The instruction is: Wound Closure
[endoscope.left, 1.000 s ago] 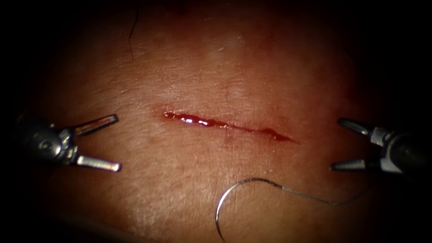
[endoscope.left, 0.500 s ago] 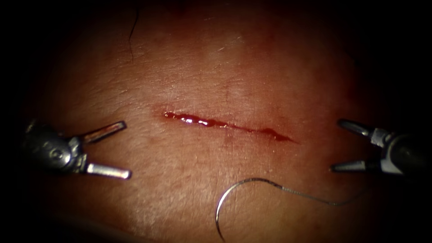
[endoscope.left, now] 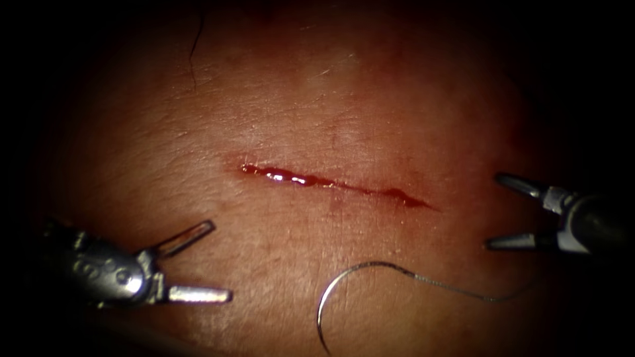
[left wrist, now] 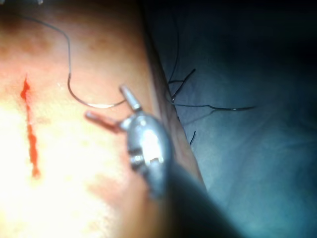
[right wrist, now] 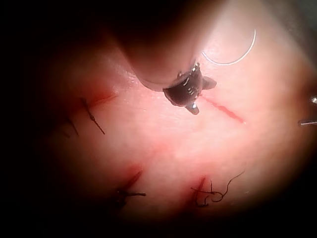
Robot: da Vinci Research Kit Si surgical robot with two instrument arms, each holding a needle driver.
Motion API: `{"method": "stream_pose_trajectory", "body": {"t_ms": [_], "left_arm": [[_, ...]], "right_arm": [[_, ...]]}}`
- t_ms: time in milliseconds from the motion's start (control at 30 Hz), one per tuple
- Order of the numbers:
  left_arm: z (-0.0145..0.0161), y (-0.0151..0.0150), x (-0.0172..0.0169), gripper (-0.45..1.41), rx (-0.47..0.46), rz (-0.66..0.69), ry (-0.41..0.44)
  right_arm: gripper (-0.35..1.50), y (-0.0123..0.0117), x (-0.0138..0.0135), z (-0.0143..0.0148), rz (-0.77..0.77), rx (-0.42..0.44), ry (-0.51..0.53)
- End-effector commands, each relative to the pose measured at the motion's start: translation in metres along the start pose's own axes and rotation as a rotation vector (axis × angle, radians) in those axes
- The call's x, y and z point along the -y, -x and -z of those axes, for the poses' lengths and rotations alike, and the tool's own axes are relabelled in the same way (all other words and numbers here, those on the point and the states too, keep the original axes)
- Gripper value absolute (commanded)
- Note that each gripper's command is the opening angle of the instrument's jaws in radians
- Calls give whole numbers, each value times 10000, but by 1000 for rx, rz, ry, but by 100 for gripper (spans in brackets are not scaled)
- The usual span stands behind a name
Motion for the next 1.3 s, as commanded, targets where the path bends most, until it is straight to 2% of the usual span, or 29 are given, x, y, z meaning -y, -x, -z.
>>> {"method": "stream_pose_trajectory", "body": {"t_ms": [33, 167, 333, 567, 700, 933, 1300], "left_arm": [[-1, 11, -13, 77, 6, 26, -11], [-15, 24, -48, 81, 30, 38, -101], [-36, 41, -73, 82, 55, 37, -178], [-81, 81, -98, 81, 75, 116, -186], [-103, 102, -96, 81, 76, 171, -208], [-116, 112, -77, 76, 68, 239, -233], [-147, 130, -78, 74, 85, 228, -259]], "right_arm": [[139, 2, 6, -12, 1, 0, -4], [139, 2, 7, -13, 2, 3, -5], [139, 3, 7, -13, 2, 3, -5], [139, 3, 8, -13, 2, 1, -7], [139, 2, 8, -13, 2, 1, -7], [139, 2, 10, -15, 3, 2, -5], [139, 2, 15, -19, 12, 12, -9]]}}
